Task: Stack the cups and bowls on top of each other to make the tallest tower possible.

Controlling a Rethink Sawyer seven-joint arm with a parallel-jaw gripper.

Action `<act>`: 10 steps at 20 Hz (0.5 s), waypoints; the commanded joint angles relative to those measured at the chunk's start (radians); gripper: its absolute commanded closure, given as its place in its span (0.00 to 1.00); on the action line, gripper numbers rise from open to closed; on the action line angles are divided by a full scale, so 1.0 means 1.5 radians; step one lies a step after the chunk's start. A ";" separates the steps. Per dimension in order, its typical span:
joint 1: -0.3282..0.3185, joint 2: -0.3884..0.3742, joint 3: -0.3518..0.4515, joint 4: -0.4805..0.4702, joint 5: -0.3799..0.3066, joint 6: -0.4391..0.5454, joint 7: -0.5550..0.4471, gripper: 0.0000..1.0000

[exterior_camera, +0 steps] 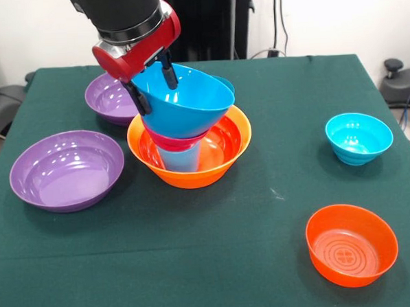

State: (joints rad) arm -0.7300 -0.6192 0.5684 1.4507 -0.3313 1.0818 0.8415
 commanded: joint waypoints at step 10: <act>0.023 0.005 -0.007 -0.025 -0.033 -0.009 0.016 0.00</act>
State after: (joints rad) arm -0.7300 -0.6192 0.5684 1.4449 -0.3342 1.0820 0.8415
